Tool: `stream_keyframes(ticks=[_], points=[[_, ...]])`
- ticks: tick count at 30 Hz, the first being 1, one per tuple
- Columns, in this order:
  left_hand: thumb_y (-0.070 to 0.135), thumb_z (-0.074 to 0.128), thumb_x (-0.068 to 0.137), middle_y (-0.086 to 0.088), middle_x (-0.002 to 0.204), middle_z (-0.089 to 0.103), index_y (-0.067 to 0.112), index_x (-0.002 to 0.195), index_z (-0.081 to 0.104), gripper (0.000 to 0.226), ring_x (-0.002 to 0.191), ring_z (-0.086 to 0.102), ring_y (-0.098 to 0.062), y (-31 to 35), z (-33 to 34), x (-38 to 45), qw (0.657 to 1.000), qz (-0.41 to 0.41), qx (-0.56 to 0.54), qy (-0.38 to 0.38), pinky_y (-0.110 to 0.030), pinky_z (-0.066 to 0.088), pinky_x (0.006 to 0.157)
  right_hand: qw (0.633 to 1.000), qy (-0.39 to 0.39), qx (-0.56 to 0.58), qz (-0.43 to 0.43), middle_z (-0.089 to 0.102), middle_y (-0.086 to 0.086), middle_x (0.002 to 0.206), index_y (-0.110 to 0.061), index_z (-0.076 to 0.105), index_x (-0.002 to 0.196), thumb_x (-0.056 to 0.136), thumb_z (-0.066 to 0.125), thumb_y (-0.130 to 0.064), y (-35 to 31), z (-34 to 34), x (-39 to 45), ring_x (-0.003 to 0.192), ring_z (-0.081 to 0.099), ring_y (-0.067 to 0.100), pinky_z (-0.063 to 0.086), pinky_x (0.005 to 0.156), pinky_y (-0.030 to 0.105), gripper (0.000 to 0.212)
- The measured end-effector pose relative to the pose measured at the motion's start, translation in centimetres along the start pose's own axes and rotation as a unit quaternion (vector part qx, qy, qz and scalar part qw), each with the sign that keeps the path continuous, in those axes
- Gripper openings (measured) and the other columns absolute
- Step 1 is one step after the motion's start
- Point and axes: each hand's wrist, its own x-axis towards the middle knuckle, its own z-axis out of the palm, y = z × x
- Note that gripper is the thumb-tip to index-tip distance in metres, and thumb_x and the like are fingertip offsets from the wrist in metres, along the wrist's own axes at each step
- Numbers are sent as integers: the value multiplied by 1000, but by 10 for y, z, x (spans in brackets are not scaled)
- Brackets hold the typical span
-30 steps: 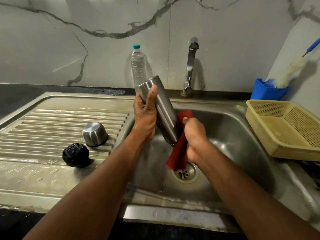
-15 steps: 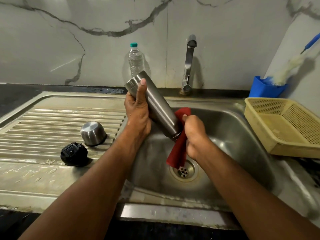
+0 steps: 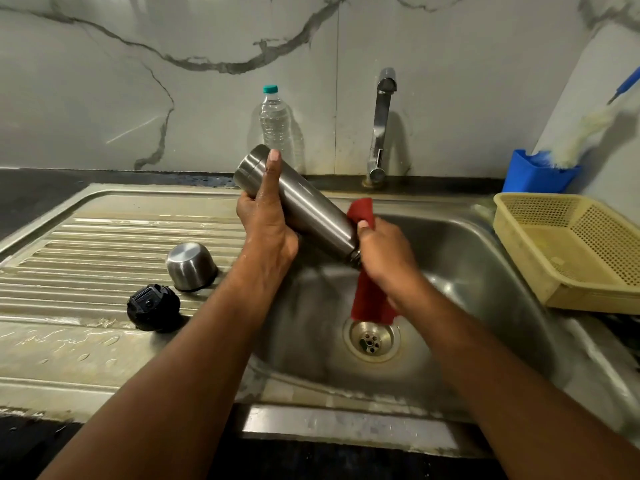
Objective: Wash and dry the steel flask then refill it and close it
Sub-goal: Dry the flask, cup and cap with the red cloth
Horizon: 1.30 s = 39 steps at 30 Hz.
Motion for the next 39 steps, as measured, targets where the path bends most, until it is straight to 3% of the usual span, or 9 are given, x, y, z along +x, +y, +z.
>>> stream_keyframes(ticks=[2, 8, 14, 17, 24, 30, 34, 36, 39], points=[[39, 91, 73, -14, 108, 73, 4, 133, 61, 76, 96, 76, -32, 2, 2, -3, 1000, -12, -16, -11, -52, 66, 77, 986, 17, 137, 92, 69, 11, 102, -14, 64, 88, 105, 50, -28, -3, -18, 4, 92, 64, 26, 44, 78, 34, 26], [0, 71, 78, -14, 103, 64, 4, 121, 59, 45, 111, 61, -36, -4, -10, 7, 990, -48, -25, -128, -61, 52, 105, 952, -19, 264, 158, 68, 10, 97, -14, 59, 104, 106, 51, -29, -8, -39, -4, 77, 66, 21, 55, 52, 27, 17], [0, 88, 75, -13, 106, 71, 1, 128, 59, 60, 100, 74, -31, -4, 0, -4, 997, -9, 24, -74, -48, 64, 87, 977, -3, 208, 51, 72, 13, 93, -19, 71, 97, 105, 51, -31, -14, -29, -6, 77, 69, 25, 60, 73, 50, 24], [4, 91, 72, -12, 102, 71, 2, 129, 58, 66, 90, 74, -29, -6, -3, -6, 999, 11, 23, -33, -44, 65, 77, 993, -28, 96, -61, 71, 4, 90, -20, 72, 105, 101, 49, -40, -17, -9, -20, 82, 68, 21, 56, 74, 41, 31], [11, 93, 69, -15, 113, 75, 18, 121, 54, 65, 87, 77, -27, -1, -10, 1, 998, 13, 9, 55, -47, 66, 78, 966, -59, -102, -232, 26, 0, 169, -27, 27, 163, 105, 45, -33, -11, 22, -36, 155, 27, 23, 27, 126, 47, 61], [11, 92, 72, -17, 107, 72, 4, 136, 54, 75, 87, 76, -29, 9, -4, 0, 1000, 26, 14, 2, -48, 66, 76, 974, -210, 20, -83, 64, 7, 109, -28, 59, 129, 69, 57, -29, -13, -28, -15, 102, 62, 31, 52, 87, 44, 60], [12, 93, 72, -14, 108, 72, 6, 132, 55, 71, 88, 76, -28, 12, -6, 2, 999, 25, 33, 12, -45, 66, 75, 910, -322, -202, -164, 27, -2, 164, -40, -11, 162, 78, 84, -15, -7, -39, -19, 139, 44, 19, 49, 110, 42, 130], [13, 93, 71, -13, 108, 72, 12, 121, 56, 63, 90, 76, -28, 10, -8, 3, 999, 12, 43, 26, -48, 66, 78, 897, -293, -269, -193, 7, -13, 170, -44, -23, 158, 70, 94, -17, 0, -36, -17, 148, 29, 18, 39, 119, 43, 148], [14, 95, 69, -13, 107, 74, 12, 116, 59, 60, 92, 76, -29, 10, -8, 4, 999, -21, 27, 41, -50, 66, 78, 891, -237, -299, -244, 20, -9, 165, -42, -21, 159, 64, 98, -26, 5, -39, -9, 135, 33, 12, 37, 115, 38, 153]])
